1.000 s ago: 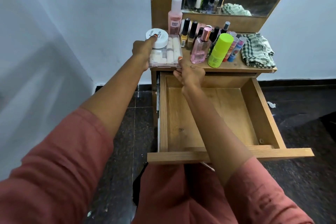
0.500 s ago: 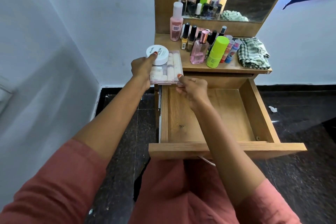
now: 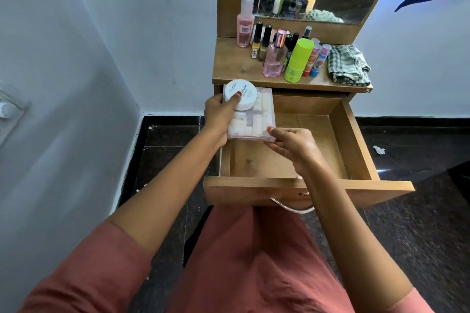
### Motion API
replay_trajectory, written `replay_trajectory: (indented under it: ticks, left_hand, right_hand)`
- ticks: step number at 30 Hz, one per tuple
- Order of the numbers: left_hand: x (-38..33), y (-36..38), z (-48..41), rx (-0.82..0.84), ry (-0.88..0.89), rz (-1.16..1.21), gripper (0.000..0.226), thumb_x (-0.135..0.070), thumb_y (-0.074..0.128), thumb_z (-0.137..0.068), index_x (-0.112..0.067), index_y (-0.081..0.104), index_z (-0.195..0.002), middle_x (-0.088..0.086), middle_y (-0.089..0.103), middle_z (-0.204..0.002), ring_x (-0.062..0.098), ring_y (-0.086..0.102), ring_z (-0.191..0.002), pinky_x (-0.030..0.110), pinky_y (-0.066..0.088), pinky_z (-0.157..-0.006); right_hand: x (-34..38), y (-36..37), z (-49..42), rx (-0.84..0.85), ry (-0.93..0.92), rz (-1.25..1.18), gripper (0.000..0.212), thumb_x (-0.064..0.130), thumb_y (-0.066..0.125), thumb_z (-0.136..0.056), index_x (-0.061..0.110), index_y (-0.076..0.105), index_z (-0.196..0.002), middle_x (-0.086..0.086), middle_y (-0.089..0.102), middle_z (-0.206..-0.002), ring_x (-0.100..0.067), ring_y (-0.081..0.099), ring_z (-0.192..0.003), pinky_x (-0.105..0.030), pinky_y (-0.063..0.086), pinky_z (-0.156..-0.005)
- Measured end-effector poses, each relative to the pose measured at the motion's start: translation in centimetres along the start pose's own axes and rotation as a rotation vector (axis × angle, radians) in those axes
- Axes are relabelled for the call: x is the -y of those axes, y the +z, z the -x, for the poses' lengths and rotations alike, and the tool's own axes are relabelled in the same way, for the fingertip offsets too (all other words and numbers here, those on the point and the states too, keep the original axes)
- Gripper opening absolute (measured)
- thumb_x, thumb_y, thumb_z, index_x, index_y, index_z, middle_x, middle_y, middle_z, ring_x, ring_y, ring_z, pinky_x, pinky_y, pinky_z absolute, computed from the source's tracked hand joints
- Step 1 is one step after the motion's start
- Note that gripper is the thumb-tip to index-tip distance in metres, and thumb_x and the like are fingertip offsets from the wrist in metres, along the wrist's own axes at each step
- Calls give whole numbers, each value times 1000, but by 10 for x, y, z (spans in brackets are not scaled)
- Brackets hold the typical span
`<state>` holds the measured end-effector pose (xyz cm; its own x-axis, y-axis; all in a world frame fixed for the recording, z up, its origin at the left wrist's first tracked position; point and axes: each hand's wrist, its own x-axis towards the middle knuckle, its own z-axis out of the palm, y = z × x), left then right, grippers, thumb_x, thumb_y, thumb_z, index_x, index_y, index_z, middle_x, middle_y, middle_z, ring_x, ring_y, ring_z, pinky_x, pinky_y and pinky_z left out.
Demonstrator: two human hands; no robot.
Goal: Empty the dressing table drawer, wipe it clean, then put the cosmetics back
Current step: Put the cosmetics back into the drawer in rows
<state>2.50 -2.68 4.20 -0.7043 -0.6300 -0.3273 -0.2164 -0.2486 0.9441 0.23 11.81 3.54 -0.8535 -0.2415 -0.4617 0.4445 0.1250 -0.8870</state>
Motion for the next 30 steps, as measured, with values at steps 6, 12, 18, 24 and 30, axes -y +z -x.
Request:
replay_trajectory:
  ticks: [6,12,18,24,30]
  left_hand:
    - [28,24,2,61,-77,-181,39,-24,55,-91,-7,49,-125,10,56,-129,24,58,-110,29,52,-74]
    - [51,39,-2,72,-74,-362,42,-25,50,-94,-6,43,-131,10,53,-132,25,56,-112,25,49,-73]
    - [63,41,-6,51,-57,-508,44,-26,48,-95,-4,43,-132,14,53,-133,28,55,-115,31,49,-85]
    - [64,42,-11,51,-78,-525,42,-22,48,-95,2,43,-130,16,50,-135,30,55,-115,33,49,-85]
    - [66,42,-13,43,9,-604,38,-9,49,-93,6,47,-128,19,51,-134,31,51,-121,32,46,-89]
  right_hand:
    - [-2,-34,-7,-4,60,140,30,1,63,-83,-16,56,-106,-27,63,-100,-21,60,-66,-16,55,-55]
    - [-7,-42,-26,-24,129,363,29,-3,64,-81,-18,56,-105,-34,59,-112,-24,57,-61,-27,58,-61]
    - [-12,-37,-40,5,198,542,33,-5,65,-80,-18,53,-108,-28,58,-95,-30,57,-61,-46,52,-90]
    - [-18,-35,-52,-50,117,676,30,-3,70,-76,-19,60,-100,-24,62,-85,-31,63,-74,-43,56,-83]
    - [-26,-30,-62,-45,27,837,26,3,69,-77,-18,64,-92,-26,68,-88,-28,64,-64,-42,55,-85]
